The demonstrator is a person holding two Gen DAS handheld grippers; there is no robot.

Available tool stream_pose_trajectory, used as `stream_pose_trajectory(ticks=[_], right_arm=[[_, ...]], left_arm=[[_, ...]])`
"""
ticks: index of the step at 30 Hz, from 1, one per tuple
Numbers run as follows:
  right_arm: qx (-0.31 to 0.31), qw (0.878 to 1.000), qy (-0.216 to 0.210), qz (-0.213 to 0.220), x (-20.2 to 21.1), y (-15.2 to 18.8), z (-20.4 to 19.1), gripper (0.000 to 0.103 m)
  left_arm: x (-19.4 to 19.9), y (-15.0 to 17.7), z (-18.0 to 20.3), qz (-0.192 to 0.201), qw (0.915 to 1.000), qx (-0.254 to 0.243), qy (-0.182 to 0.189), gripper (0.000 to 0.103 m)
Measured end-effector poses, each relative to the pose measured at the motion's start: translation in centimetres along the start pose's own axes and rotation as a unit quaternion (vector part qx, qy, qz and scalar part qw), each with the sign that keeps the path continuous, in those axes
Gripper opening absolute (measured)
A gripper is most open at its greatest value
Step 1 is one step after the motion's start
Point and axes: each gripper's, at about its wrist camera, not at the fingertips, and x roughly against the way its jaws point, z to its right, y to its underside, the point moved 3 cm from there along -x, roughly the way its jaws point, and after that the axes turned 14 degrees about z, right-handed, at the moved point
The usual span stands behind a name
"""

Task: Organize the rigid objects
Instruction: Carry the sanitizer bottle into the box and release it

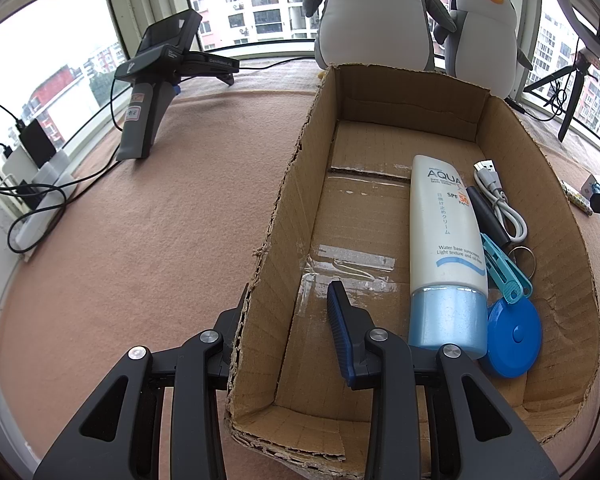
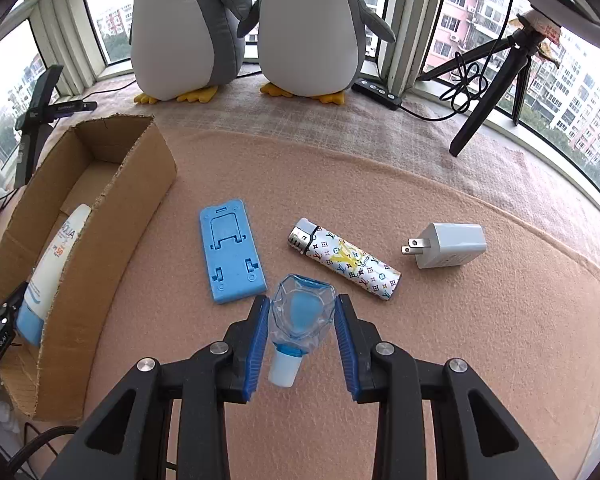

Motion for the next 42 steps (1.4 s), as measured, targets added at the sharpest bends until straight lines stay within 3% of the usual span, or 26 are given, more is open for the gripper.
stream_pose_trajectory(ticks=[12,25,42], right_arm=[[0.045,0.995,-0.069,0.059,3.4,-4.3,-7.8,0.030],[0.087,0.987,-0.124,0.059,3.0,-4.3,-15.3,0.030],[0.105,0.984,-0.139,0.037,1.6,-3.2,-17.6,0.033]], left_arm=[[0.0,0.0,0.0,0.000,1.0000,0.000,0.000,0.032],[0.0,0.0,0.0,0.000,1.0000,0.000,0.000,0.032],[0.0,0.0,0.1,0.001,1.0000,0.001,0.000,0.032]])
